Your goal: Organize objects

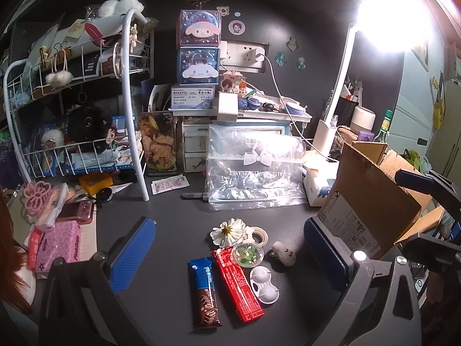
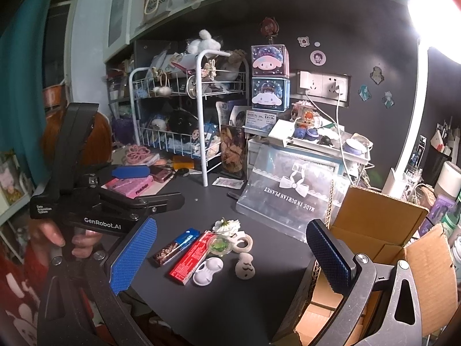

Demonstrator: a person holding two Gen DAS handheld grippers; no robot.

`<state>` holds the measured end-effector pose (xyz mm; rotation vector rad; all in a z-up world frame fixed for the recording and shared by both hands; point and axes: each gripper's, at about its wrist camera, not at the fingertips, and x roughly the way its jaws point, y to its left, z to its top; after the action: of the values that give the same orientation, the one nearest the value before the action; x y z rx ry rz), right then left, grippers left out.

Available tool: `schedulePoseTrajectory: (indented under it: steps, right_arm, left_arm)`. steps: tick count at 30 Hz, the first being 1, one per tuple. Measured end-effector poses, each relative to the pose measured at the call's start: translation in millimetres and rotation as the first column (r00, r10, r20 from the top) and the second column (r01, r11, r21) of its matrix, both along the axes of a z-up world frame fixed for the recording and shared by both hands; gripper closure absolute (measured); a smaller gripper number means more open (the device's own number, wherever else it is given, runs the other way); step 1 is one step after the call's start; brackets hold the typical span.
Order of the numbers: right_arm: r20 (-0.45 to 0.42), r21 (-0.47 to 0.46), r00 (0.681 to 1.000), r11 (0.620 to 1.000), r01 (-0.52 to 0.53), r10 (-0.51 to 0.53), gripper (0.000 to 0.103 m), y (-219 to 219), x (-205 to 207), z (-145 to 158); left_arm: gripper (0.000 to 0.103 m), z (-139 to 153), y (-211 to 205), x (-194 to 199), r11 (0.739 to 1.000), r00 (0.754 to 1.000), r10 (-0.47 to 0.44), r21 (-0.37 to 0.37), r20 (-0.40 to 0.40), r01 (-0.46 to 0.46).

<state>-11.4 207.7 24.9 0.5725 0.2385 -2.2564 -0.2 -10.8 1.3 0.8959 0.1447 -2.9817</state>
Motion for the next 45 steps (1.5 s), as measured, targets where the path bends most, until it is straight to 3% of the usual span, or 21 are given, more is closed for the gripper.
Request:
schedulePoseTrajectory:
  steps: [9, 19, 23, 26, 32, 35, 39, 43, 45]
  right_arm:
    - [-0.014, -0.008, 1.0, 1.0, 0.01, -0.01, 0.0, 4, 2, -2]
    - [-0.115, 0.064, 0.993, 0.998, 0.005, 0.003, 0.0, -12, 26, -4]
    - [-0.112, 0.081, 0.993, 0.996, -0.031, 0.04, 0.0, -29, 36, -10]
    - [-0.065, 0.087, 0.995, 0.994, -0.072, 0.078, 0.003, -47, 37, -24]
    - [0.158, 0.035, 0.982, 0.993, -0.112, 0.105, 0.031, -81, 26, -82]
    - [0.256, 0.043, 0.965, 0.997, -0.071, 0.058, 0.045, -94, 18, -113]
    - [0.299, 0.067, 0.954, 0.998, -0.007, -0.013, 0.053, -105, 9, -138]
    - [0.311, 0.1, 0.947, 0.994, 0.047, -0.076, 0.056, -114, -2, -148]
    - [0.312, 0.121, 0.945, 0.991, 0.059, -0.095, 0.057, -118, -7, -149]
  left_arm:
    - [0.0, -2, 0, -2, 1.0, 1.0, 0.011, 0.001, 0.007, -0.011]
    - [0.0, -6, -6, -8, 1.0, 1.0, -0.002, 0.008, 0.01, 0.002]
    - [0.0, -12, -19, -12, 1.0, 1.0, 0.01, 0.005, 0.014, -0.01]
    - [0.0, -21, -34, -14, 0.999, 0.998, 0.053, 0.0, 0.023, -0.053]
    - [0.0, -48, -73, -17, 0.994, 0.997, 0.041, 0.099, 0.062, -0.047]
    - [0.0, -59, -82, -18, 0.996, 0.997, 0.029, 0.078, 0.075, -0.035]
    - [0.0, -70, -86, -22, 1.0, 0.995, 0.016, 0.011, 0.1, -0.017]
    - [0.0, -78, -96, -26, 0.997, 0.993, -0.037, 0.071, 0.115, 0.029]
    - [0.0, -78, -97, -24, 0.997, 0.996, -0.043, 0.061, 0.072, 0.039]
